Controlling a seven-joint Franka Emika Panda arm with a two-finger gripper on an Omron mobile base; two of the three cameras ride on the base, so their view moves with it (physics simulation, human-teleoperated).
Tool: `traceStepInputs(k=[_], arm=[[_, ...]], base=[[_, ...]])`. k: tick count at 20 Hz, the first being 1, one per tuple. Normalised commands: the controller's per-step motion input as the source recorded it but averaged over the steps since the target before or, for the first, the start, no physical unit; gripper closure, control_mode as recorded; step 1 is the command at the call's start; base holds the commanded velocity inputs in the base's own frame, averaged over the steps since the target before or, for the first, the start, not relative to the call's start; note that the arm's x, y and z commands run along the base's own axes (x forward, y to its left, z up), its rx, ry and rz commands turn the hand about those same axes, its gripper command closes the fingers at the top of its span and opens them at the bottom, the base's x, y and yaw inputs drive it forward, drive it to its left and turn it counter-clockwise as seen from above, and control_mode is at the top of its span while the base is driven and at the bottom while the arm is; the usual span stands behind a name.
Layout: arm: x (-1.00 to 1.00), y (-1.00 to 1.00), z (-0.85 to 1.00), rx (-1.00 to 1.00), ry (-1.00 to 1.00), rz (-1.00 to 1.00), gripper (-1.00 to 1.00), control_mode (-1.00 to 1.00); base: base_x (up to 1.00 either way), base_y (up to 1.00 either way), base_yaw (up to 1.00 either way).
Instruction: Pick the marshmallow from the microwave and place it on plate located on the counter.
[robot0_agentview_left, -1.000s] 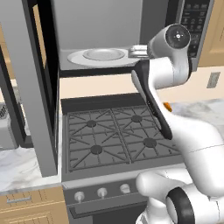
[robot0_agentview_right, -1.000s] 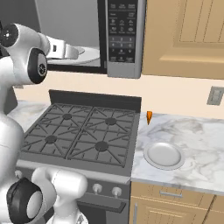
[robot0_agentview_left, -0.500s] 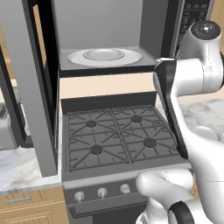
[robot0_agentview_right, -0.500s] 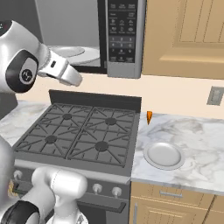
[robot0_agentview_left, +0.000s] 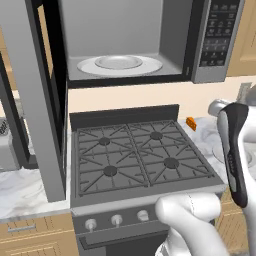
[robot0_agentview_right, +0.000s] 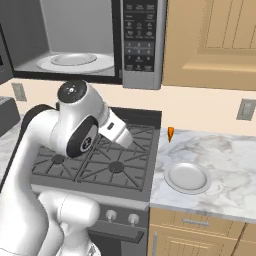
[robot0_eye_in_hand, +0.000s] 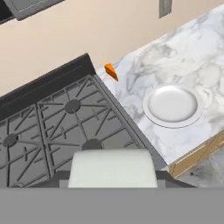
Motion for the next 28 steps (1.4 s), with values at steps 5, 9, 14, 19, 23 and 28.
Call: traceStepInputs(k=[5, 9, 14, 19, 23, 28], arm=[[0.47, -0.91, -0.71, 0.05, 0.1, -0.01, 1.0, -1.0], [0.53, -0.75, -0.56, -0.01, 0.19, 0.0, 1.0, -1.0], [0.44, -0.64, -0.62, -0.07, 0.19, 0.0, 1.0, -1.0], [0.36, -0.72, -0.76, -0.04, 0.17, 0.0, 1.0, -1.0], [0.49, -0.37, -0.78, 0.0, 0.08, 0.0, 1.0, -1.0], [0.53, -0.15, -0.45, 0.0, 0.03, 0.0, 1.0, -1.0]], base=[[0.0, 0.0, 0.0], [0.0, 0.0, 0.0], [0.0, 0.0, 0.0], [0.0, 0.0, 0.0], [0.0, 0.0, 0.0], [0.0, 0.0, 0.0]])
